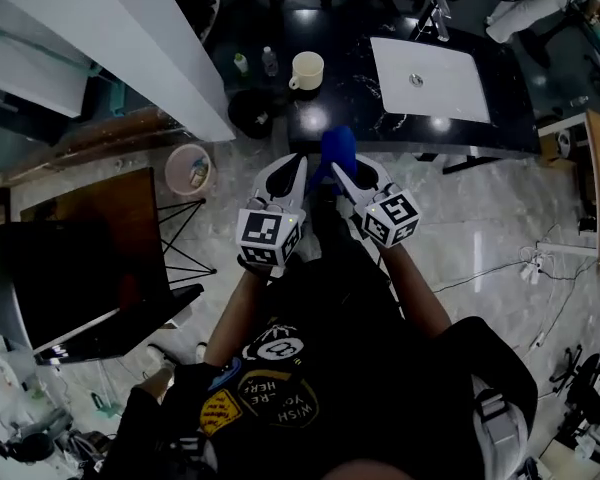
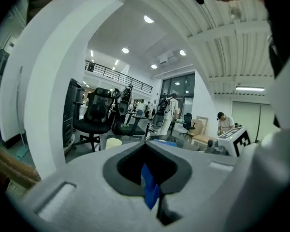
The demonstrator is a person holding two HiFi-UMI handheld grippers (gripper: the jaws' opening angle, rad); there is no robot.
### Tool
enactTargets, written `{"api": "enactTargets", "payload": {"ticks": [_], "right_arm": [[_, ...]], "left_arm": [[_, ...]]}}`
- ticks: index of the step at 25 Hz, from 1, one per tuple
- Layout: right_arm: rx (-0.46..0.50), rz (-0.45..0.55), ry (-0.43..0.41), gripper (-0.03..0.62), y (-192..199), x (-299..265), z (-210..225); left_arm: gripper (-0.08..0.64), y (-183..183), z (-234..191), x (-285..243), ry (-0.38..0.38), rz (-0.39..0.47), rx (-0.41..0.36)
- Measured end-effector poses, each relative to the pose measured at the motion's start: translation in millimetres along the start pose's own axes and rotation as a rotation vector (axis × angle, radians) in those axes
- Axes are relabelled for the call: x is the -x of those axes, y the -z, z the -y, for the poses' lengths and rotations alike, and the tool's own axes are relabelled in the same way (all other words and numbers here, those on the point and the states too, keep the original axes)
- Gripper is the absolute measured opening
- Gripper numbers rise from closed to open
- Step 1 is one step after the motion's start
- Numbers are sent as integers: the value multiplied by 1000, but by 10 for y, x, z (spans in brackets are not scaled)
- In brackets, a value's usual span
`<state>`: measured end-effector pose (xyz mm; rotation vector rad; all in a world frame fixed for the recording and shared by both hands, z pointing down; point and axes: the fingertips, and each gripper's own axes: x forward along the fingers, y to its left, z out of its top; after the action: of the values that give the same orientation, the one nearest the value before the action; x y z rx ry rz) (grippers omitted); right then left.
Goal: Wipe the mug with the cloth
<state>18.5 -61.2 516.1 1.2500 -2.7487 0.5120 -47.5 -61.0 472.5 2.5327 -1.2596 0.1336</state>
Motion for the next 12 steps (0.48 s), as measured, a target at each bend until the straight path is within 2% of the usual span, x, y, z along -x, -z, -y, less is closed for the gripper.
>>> {"api": "enactTargets", "payload": {"ticks": [3,5,9,12], "right_arm": [[22,9,-7,87,112,223,-603],[29,11,18,86,181,401,-830],[41,13,33,86,262,821,-1003],[35,19,54,86,264,1045,-940]], "left_arm": [[5,172,47,547,-38,28,27],[5,300,74,805,-58,32,54],[5,436,298,1014,-54,10,51],[5,394,517,1018,-39,20,-3]]}}
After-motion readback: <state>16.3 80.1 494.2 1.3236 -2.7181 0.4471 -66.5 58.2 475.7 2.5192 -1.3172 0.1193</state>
